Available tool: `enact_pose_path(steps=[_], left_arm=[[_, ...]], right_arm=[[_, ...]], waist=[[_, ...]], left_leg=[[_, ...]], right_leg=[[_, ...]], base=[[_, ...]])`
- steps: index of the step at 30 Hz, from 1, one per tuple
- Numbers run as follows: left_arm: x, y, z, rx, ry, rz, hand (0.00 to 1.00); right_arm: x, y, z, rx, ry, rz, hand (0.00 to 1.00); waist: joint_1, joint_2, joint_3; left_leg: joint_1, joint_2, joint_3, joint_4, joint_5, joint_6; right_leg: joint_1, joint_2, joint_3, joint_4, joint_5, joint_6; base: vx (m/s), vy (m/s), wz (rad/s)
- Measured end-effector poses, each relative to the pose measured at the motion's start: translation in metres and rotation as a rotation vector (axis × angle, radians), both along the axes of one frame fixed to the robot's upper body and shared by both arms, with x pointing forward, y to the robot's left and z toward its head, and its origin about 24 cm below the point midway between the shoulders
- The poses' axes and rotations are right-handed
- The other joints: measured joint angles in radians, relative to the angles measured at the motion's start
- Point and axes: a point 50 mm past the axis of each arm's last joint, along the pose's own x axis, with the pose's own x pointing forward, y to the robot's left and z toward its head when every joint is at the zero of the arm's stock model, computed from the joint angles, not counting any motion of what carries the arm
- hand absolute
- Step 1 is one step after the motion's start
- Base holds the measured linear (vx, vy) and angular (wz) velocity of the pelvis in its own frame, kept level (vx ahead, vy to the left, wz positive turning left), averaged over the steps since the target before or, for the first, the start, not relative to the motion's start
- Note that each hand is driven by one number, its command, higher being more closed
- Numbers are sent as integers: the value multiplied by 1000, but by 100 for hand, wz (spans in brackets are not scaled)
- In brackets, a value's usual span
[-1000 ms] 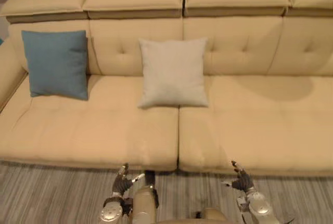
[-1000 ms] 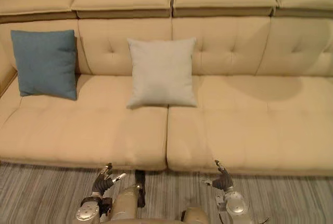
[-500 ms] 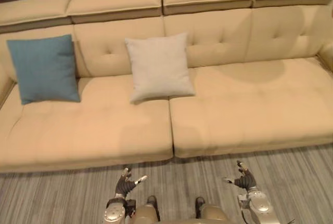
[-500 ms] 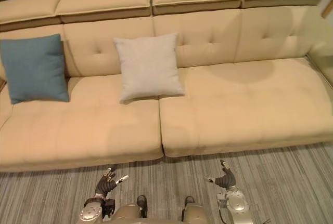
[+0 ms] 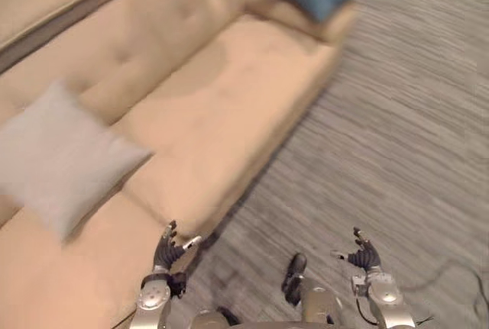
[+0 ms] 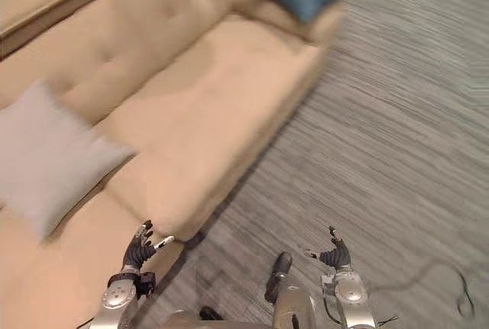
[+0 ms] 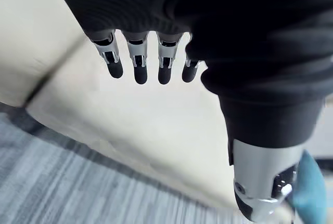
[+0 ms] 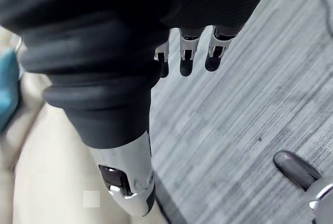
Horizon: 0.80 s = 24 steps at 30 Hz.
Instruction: Pick up cushions and gather them together orderly.
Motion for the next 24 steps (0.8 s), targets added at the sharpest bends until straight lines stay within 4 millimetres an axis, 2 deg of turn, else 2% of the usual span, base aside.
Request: enact_pose_path(steps=[1, 3, 4, 5, 6, 7, 8, 10, 12, 13, 14, 15, 16, 17, 18, 19, 20, 21, 22, 24], left_arm=[[6, -4, 2, -8, -11, -10, 0], [23, -9, 10, -14, -57, -25, 0], [28, -15, 11, -32, -71, -27, 0], [27, -19, 9, -45, -64, -29, 0], [23, -25, 4, -63, -38, -36, 0], [22, -27, 1, -64, -26, -42, 0], [17, -28, -3, -67, -5, -44, 0], [8, -27, -7, -69, 16, -35, 0], [1, -27, -10, -71, 35, -25, 0], [-7, -26, -14, -74, 53, -12, 0], [-11, -26, -16, -77, 65, -3, 0], [-16, -26, -18, -80, 79, 6, 0], [-17, -25, -19, -75, 88, 15, 0], [-16, -23, -18, -70, 85, 20, 0], [-13, -21, -16, -73, 72, 38, 0], [-12, -24, -16, -86, 72, 47, 0], [-12, -25, -16, -88, 72, 45, 0], [-12, -25, -17, -85, 75, 37, 0], [-13, -23, -17, -74, 83, 29, 0], [-15, -23, -18, -67, 90, 22, 0]], right_arm=[[3, -3, 2, -7, -6, -4, 0], [-3, -5, -5, -3, 39, -19, 0], [-6, -3, -10, 0, 69, -25, 0], [-5, 3, -14, 8, 91, -12, 0], [1, 12, -15, 4, 96, 16, 0], [3, 14, -16, -1, 101, 28, 0], [5, 20, -18, 5, 110, 47, 0], [5, 30, -20, 22, 112, 67, 0], [10, 31, -18, 23, 100, 69, 0], [16, 31, -15, 17, 90, 72, 0], [18, 30, -13, 12, 80, 73, 0], [22, 29, -11, 4, 71, 71, 0], [28, 35, -9, 13, 55, 72, 0], [31, 35, -7, 12, 44, 72, 0], [36, 33, -4, 7, 31, 70, 0], [38, 34, -3, 6, 23, 71, 0], [38, 35, -3, 2, 25, 74, 0], [38, 39, -4, 0, 28, 88, 0], [35, 45, -7, 15, 37, 93, 0], [30, 48, -10, 23, 51, 94, 0]], waist=[[-1, 19, -2], [-9, 23, -4], [-5, 26, -3], [4, 28, 1], [26, 28, 19], [33, 25, 27], [53, 15, 37], [88, 0, 48], [113, 12, 55], [127, 16, 55], [141, 24, 50], [158, 41, 41], [185, 17, 26], [185, 1, 18], [185, -6, 17], [183, -19, 11], [183, -28, 9], [177, -37, 13], [165, -47, 17], [163, -48, 17]], left_leg=[[24, 12, -4, 10, -6, -22], [25, 74, -67, 155, 13, -46], [-14, 138, -177, 338, 63, 19], [-73, 168, -306, 502, 126, 114], [-184, 131, -525, 718, 77, 77], [-227, 106, -588, 777, 56, 63], [-311, 49, -678, 820, 29, 65], [-443, -43, -776, 724, 13, 91], [-536, -128, -846, 551, 16, 87], [-562, -177, -868, 379, 37, 55], [-563, -190, -863, 248, 66, 18], [-555, -180, -849, 142, 173, 25], [-546, -191, -787, 146, 201, 92], [-555, -208, -782, 162, 178, 125], [-561, -223, -782, 210, 134, 183], [-542, -247, -777, 252, 89, 222], [-521, -255, -772, 253, 67, 228], [-469, -276, -779, 246, 35, 235], [-387, -298, -795, 220, 12, 237], [-272, -313, -802, 153, 8, 240]], right_leg=[[-23, 34, 53, 25, -19, 17], [-35, 84, 125, 71, -67, 9], [-16, 129, 171, 83, -97, 2], [15, 153, 215, 75, -113, -6], [67, 182, 292, 72, -138, -5], [90, 185, 317, 70, -146, -6], [144, 187, 365, 53, -158, 3], [221, 174, 428, 20, -181, 34], [265, 152, 473, 6, -212, 65], [294, 135, 503, -9, -231, 94], [313, 131, 520, -23, -242, 113], [343, 139, 539, -44, -260, 132], [368, 118, 577, -65, -274, 123], [368, 107, 587, -64, -268, 126], [371, 93, 586, -34, -261, 141], [349, 64, 598, 96, -266, 208], [323, 54, 614, 180, -262, 255], [257, 41, 649, 396, -219, 380], [183, 31, 659, 644, -196, 378], [127, -2, 590, 796, -207, 360]], base=[[302, -241, -195], [346, -220, -152], [395, -196, -144], [454, -119, -185], [358, -5, -155], [334, 84, -154], [356, 110, -100], [430, 151, -88], [402, 222, -62], [432, 269, -64], [501, 298, -68], [589, 295, -64], [771, 339, -44], [677, 269, -16], [796, 368, 19], [515, 264, 19], [631, 329, 23], [604, 221, 36], [732, 244, 37], [575, 126, 23]])
